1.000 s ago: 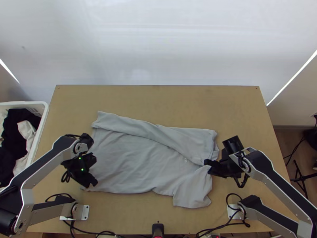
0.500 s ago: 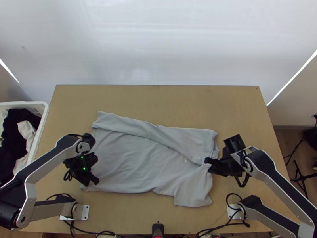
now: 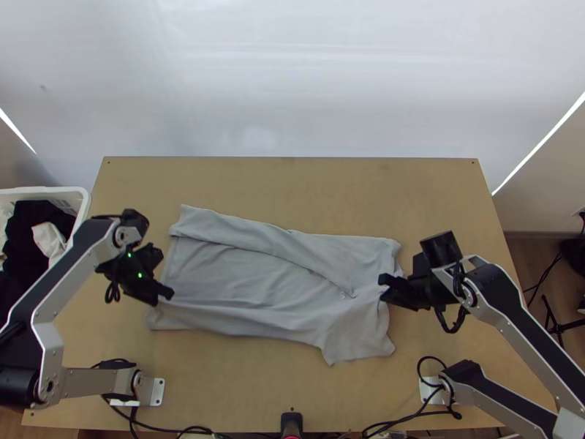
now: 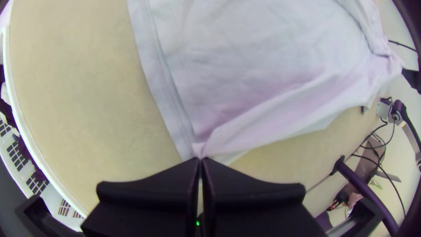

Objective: Fold the t-shirt

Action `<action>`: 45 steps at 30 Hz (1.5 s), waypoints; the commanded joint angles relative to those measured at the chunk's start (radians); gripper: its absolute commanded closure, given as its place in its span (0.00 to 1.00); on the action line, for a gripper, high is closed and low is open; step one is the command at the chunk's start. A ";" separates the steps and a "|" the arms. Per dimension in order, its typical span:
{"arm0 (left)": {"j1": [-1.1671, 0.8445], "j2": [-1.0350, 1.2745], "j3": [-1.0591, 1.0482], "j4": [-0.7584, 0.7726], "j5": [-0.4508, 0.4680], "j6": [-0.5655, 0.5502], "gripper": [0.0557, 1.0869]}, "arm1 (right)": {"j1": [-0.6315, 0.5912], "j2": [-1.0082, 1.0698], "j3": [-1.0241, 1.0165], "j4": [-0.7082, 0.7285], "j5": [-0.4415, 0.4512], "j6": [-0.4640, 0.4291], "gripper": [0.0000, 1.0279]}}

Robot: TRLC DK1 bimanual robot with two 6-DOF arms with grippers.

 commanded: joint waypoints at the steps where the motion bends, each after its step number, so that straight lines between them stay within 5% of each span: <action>1: 0.071 0.086 0.127 0.035 0.005 -0.009 0.97 | -0.025 0.046 0.046 0.032 -0.004 0.000 0.97; 14: 0.114 0.284 0.428 0.037 0.009 -0.061 0.97 | -0.165 0.223 0.146 0.116 -0.003 -0.039 0.97; 45: -0.021 0.610 0.914 0.004 0.007 -0.241 0.97 | -0.217 0.389 0.193 0.219 0.062 -0.032 0.97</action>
